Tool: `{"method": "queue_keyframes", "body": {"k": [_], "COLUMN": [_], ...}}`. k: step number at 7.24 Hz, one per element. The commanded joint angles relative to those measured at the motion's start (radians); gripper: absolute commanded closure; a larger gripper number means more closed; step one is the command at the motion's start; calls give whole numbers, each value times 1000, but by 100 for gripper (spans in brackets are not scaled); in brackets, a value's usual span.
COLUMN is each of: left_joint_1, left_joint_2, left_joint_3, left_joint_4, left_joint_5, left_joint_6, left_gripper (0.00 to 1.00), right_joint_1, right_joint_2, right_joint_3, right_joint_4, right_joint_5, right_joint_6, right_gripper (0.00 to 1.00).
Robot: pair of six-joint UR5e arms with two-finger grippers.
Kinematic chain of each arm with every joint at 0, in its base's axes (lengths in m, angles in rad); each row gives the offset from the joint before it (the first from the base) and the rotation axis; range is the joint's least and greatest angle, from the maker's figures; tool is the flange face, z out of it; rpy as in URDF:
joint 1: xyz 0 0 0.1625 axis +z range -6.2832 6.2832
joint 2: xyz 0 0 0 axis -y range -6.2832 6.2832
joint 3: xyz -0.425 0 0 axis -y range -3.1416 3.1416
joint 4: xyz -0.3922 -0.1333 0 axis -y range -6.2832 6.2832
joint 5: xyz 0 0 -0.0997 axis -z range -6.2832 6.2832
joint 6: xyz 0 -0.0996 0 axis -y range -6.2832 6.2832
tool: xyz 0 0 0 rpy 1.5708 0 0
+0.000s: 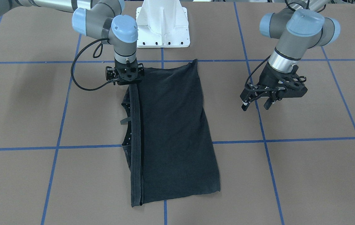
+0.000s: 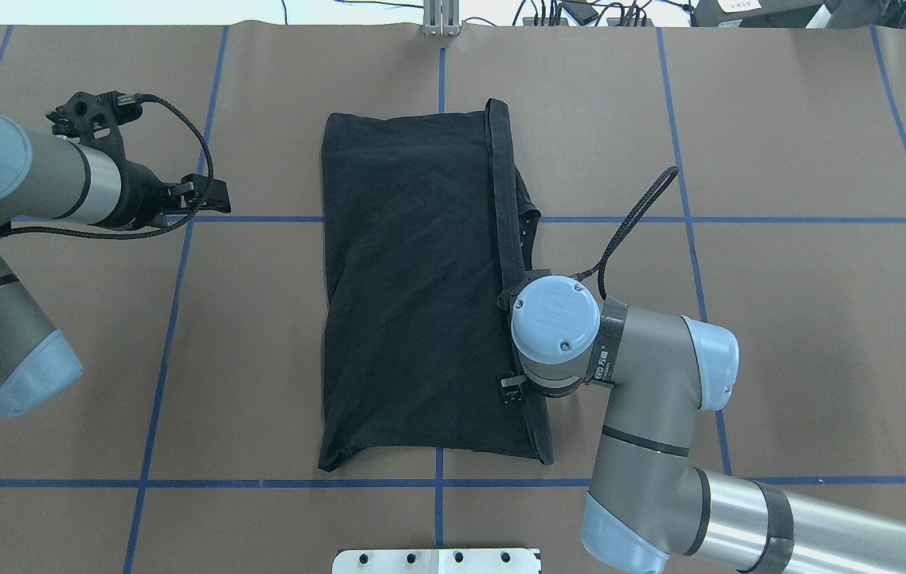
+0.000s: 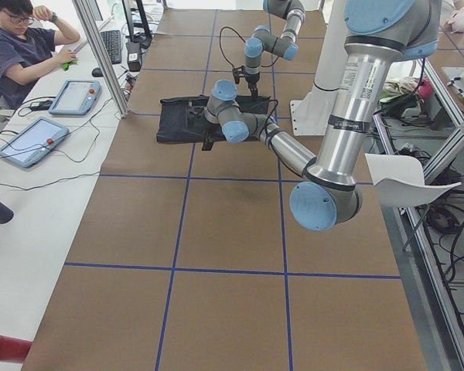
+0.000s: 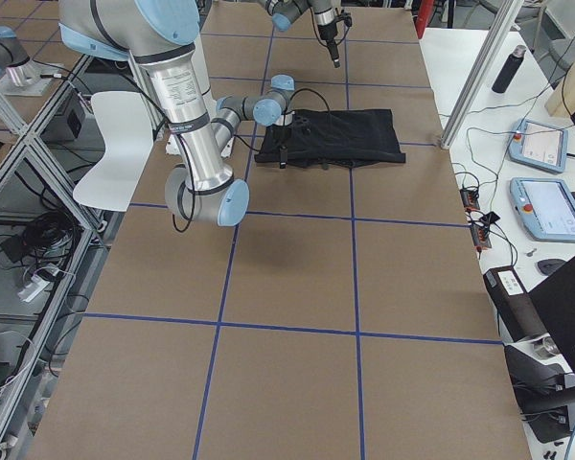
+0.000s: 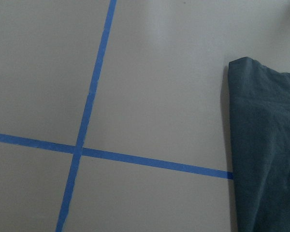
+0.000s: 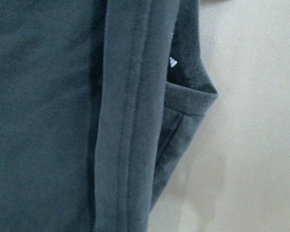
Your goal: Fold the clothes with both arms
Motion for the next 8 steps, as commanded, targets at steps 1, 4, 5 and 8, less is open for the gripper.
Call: {"method": "queue_keyframes", "body": {"k": [1,4,5,8], "left_joint_1": [0,0,-1,3], "left_joint_2": [-3,-2,-2,-3], "left_joint_3": [2,2,0,2], "left_joint_4": [1,1,1,-1], "left_joint_5": [0,0,0,0], "left_joint_6": [1,-1,-1,-7], "left_gripper": [0,0,0,0], "right_joint_1": [-3,-7,-7,37], "right_joint_2": [2,9,12,3], "right_joint_3": [-2,-33,-37,-18], "right_joint_4": [1,9,9,3], "right_joint_5": [3,5,5,68], "right_joint_6": [2,4,4,-2], "right_gripper": [0,0,0,0]}}
